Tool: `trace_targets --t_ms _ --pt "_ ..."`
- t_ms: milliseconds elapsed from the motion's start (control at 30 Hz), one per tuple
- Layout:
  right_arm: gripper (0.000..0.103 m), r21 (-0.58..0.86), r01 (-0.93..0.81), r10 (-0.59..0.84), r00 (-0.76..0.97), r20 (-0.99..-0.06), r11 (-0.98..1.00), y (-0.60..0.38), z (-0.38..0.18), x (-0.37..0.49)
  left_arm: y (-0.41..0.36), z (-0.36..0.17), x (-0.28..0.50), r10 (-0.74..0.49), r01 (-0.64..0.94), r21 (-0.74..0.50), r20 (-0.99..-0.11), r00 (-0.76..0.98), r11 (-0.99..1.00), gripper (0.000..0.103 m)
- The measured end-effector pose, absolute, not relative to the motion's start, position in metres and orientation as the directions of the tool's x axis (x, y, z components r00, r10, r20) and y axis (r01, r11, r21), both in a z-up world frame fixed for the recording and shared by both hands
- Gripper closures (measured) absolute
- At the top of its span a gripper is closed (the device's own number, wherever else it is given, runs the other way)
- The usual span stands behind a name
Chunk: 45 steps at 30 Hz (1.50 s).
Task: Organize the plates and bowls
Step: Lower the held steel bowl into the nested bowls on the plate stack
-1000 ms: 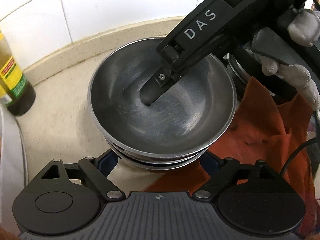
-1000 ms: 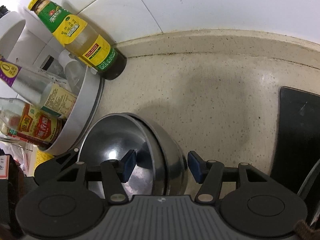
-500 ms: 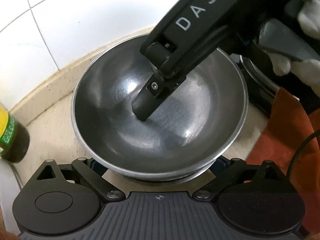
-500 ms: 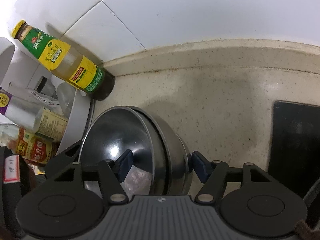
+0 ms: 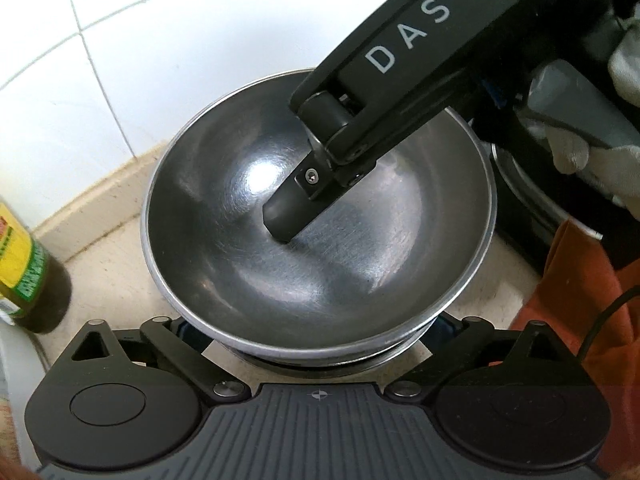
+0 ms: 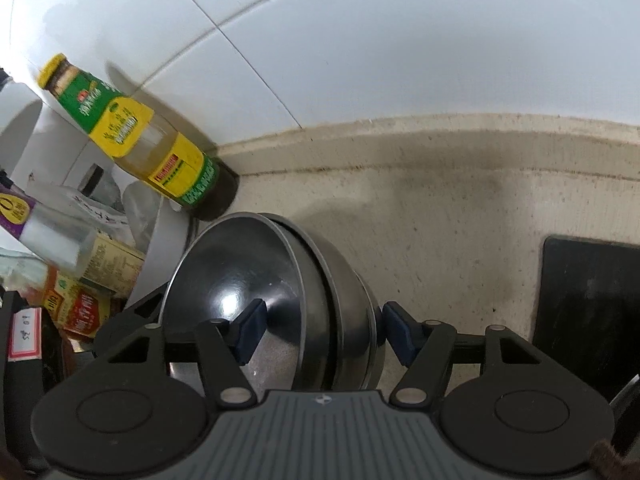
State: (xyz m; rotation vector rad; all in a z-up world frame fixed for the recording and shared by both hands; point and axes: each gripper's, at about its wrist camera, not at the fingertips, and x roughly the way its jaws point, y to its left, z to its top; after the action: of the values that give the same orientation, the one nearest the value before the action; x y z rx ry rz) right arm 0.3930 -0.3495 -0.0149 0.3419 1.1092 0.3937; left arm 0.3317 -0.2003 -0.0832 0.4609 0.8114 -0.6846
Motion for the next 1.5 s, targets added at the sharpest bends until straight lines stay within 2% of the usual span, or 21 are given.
trace_targets --t_ms 333,733,1200,1500 --pt "0.044 0.441 -0.227 0.496 0.436 -0.751 0.868 -0.332 0.038 0.367 -0.181 -0.037 0.281 -0.337 0.646 0.184 -0.73 0.595 0.741 0.003" --pt "0.044 0.41 -0.411 0.564 0.393 -0.726 0.814 -0.282 0.083 0.3 -0.143 -0.004 0.162 -0.22 0.491 0.212 -0.699 0.68 0.845 0.003" --pt "0.044 0.43 -0.426 0.569 0.286 -0.771 0.796 -0.229 0.048 0.219 -0.085 -0.038 0.05 -0.194 0.455 0.137 -0.77 0.608 0.88 0.003" --pt "0.044 0.412 -0.376 0.526 0.28 -0.803 0.83 -0.215 0.017 0.197 -0.07 -0.072 0.03 -0.189 0.457 0.11 -0.807 0.56 0.883 0.003"
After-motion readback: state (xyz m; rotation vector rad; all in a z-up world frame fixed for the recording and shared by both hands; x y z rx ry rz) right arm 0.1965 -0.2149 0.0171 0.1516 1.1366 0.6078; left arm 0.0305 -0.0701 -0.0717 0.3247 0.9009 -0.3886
